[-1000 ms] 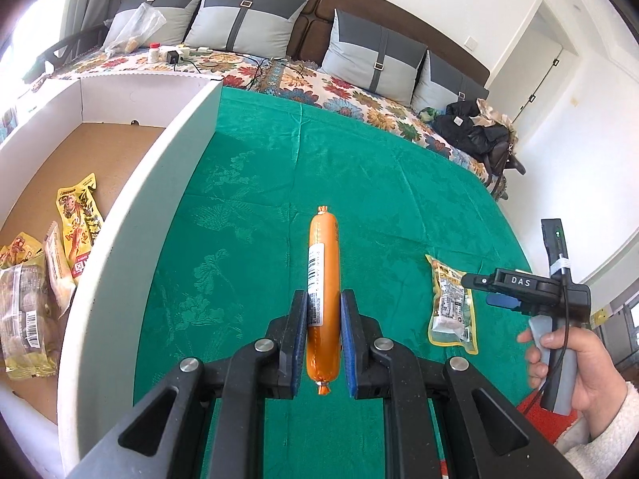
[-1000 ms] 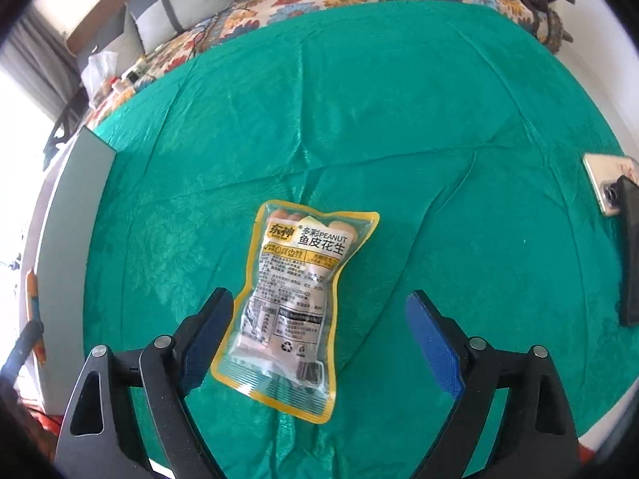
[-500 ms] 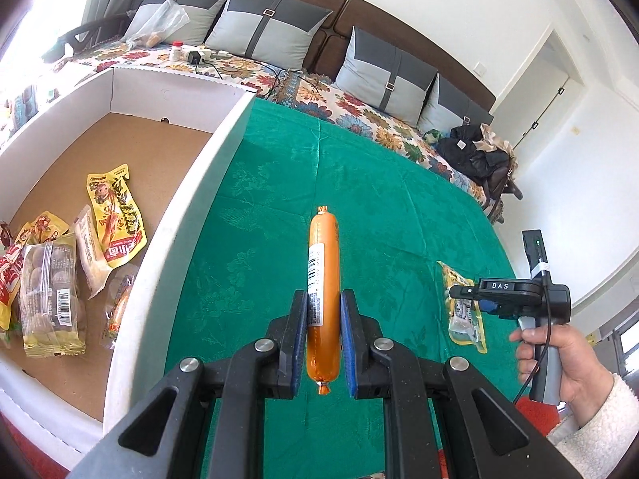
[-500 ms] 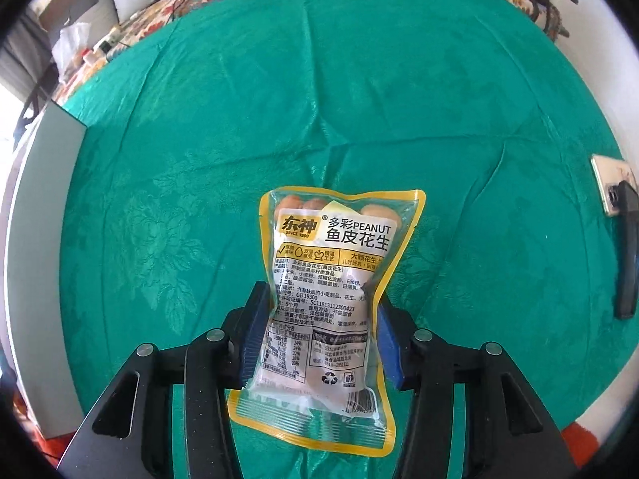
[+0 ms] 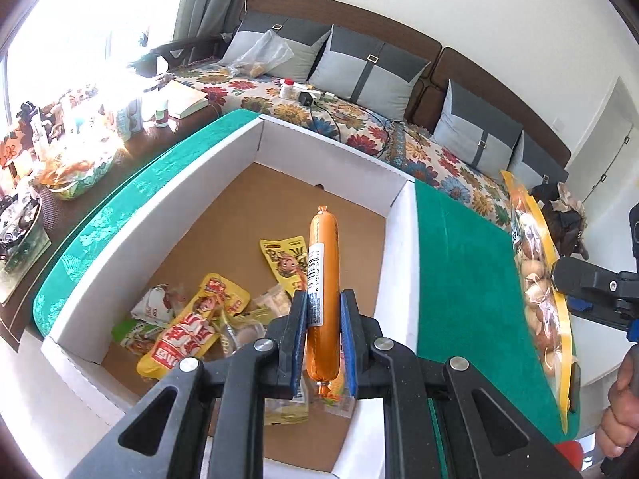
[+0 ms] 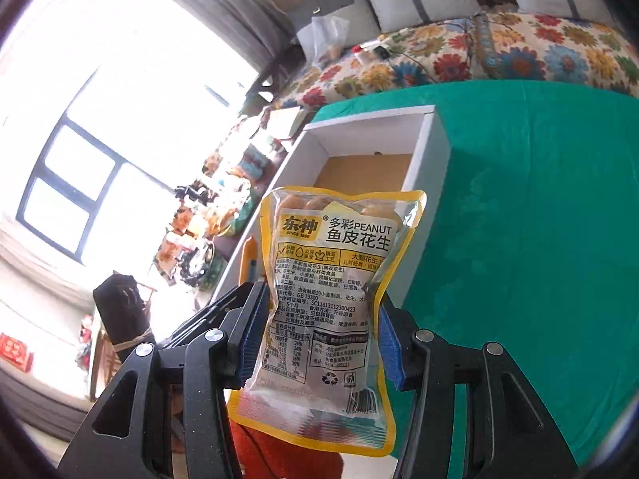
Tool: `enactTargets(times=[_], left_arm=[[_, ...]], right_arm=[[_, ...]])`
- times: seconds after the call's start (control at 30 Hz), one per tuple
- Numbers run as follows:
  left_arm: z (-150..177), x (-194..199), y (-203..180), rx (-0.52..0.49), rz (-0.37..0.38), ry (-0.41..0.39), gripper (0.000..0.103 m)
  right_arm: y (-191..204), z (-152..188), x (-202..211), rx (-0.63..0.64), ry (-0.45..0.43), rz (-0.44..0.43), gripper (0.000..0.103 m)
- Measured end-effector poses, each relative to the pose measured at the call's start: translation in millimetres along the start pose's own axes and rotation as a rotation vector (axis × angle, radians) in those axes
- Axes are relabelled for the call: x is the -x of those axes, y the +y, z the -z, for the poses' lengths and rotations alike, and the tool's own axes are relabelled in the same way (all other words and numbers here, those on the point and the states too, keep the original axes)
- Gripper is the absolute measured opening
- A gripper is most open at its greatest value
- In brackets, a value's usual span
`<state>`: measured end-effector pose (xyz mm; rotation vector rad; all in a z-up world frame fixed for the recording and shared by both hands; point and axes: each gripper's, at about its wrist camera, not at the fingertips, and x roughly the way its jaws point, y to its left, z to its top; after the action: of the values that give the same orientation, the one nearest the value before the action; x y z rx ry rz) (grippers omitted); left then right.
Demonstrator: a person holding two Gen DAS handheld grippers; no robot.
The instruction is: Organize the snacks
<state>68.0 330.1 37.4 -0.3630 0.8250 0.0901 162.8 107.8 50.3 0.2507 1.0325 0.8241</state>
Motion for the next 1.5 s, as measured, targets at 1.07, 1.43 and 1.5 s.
enactTargets(times=[1.07,1.43,1.5], left_arm=[[32.3,37.8,7.1,-0.081,-0.502,-0.054,0.103],[31.7,42.6,5.6,-0.064,-0.440,-0.063,0.103],[32.3,41.6,4.9,-0.068,-0.444,-0.058,0.103]], right_arm=[[53.6,41.6,-32.9,0.411,-0.082,0.295,0.082],[55.1,42.7,-36.7,0.416,-0.065,0.297,0.082],[54.9,42.9,-37.0,0.412,-0.064,0.299,0.082]])
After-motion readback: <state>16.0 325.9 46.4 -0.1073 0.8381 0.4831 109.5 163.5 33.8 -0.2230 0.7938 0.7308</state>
